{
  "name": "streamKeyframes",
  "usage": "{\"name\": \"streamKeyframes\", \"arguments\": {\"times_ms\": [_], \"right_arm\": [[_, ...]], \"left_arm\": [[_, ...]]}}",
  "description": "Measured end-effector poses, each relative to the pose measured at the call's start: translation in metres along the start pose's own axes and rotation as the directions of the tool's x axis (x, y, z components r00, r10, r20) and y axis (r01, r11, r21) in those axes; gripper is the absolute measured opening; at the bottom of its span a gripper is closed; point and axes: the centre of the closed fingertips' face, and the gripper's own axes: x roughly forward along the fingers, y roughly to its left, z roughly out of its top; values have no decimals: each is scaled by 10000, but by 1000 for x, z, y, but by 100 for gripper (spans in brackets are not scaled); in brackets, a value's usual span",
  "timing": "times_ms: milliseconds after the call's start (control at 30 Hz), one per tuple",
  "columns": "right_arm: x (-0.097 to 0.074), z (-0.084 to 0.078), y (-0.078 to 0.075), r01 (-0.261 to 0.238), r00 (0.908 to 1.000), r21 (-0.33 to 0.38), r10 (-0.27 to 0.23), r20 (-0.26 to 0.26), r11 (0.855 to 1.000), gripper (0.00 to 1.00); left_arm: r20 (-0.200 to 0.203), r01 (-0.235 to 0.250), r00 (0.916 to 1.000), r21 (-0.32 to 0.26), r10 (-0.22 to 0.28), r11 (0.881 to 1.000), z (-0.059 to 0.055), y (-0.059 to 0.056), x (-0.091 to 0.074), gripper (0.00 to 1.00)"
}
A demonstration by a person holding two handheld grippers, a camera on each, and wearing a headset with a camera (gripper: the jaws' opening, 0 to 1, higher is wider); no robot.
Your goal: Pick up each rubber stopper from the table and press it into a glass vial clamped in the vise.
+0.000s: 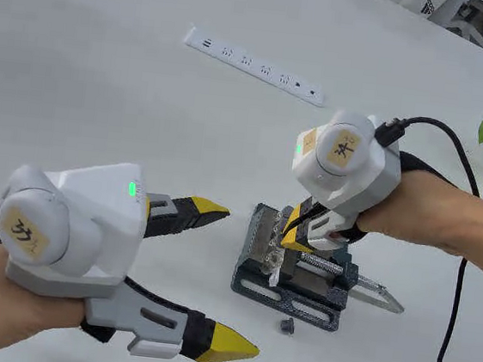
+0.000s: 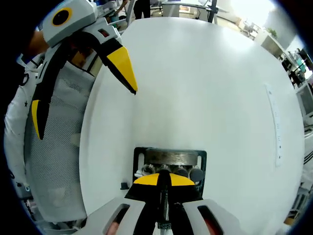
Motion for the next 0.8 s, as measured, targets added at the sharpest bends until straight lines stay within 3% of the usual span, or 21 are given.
{"name": "streamKeyframes", "arguments": {"times_ms": [400, 533, 800], "right_arm": [[-4, -1, 1, 147, 9989, 236, -157, 440, 9996, 0], [-8, 5, 2, 41, 9952, 650, -104, 978, 9979, 2], [-17, 2, 4, 263, 9917, 799, -361, 1233, 9965, 5]], "left_arm": [[-82, -41, 10000, 80, 41, 10000, 1, -2, -2, 83], [-134, -52, 9999, 65, 52, 10000, 1, -3, -2, 83], [-210, -5, 9998, 108, 7, 9999, 2, -7, -1, 83]]}}
